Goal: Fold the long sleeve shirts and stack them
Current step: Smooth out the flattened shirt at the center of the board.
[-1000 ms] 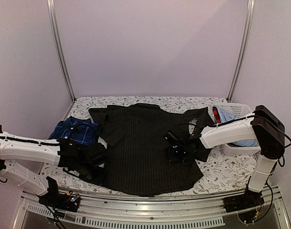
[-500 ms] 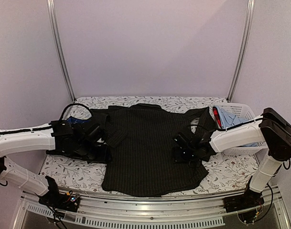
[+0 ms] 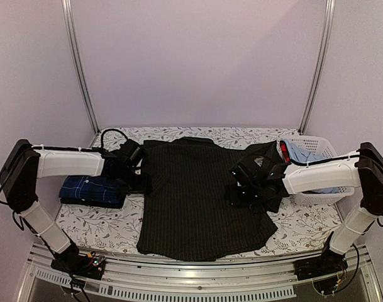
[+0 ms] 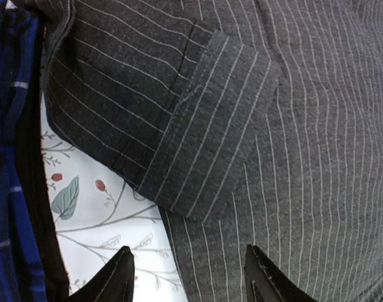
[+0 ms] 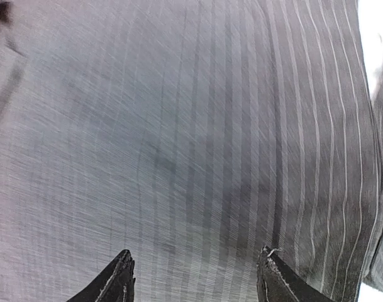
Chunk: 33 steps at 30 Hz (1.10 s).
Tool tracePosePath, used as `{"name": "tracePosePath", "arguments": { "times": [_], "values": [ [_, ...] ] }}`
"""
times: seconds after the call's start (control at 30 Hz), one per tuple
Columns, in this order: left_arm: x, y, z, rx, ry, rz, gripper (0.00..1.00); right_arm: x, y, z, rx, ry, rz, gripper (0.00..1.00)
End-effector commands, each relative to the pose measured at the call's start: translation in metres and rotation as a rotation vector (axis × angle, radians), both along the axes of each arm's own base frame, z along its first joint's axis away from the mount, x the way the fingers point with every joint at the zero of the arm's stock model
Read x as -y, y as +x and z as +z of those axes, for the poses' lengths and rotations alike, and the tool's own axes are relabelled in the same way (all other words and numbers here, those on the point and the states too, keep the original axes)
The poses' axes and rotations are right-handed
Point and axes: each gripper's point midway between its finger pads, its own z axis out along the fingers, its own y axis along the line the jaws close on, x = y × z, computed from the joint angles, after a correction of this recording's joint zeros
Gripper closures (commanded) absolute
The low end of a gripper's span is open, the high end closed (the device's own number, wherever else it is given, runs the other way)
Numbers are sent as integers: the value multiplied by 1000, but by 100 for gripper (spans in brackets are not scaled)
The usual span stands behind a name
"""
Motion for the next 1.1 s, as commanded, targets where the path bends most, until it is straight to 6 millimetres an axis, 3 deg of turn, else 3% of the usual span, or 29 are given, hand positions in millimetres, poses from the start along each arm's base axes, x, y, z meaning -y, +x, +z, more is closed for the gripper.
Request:
{"name": "tracePosePath", "arguments": {
  "times": [0.0,0.27,0.47,0.73,0.9,1.07],
  "values": [
    [-3,30,-3,68,-32,37,39,-29,22,56,135,120,71,35],
    [-23,59,-16,110,-44,203,42,-48,32,94,260,226,124,36],
    [-45,65,-14,161,-11,319,44,-66,32,130,372,347,196,36],
    [-69,67,-14,187,17,390,44,-81,35,140,409,360,250,36],
    [-61,86,-14,210,-25,352,46,-87,35,146,437,386,264,38],
    [-49,99,-23,189,-40,313,57,-94,36,148,470,385,287,42]
  ]
}}
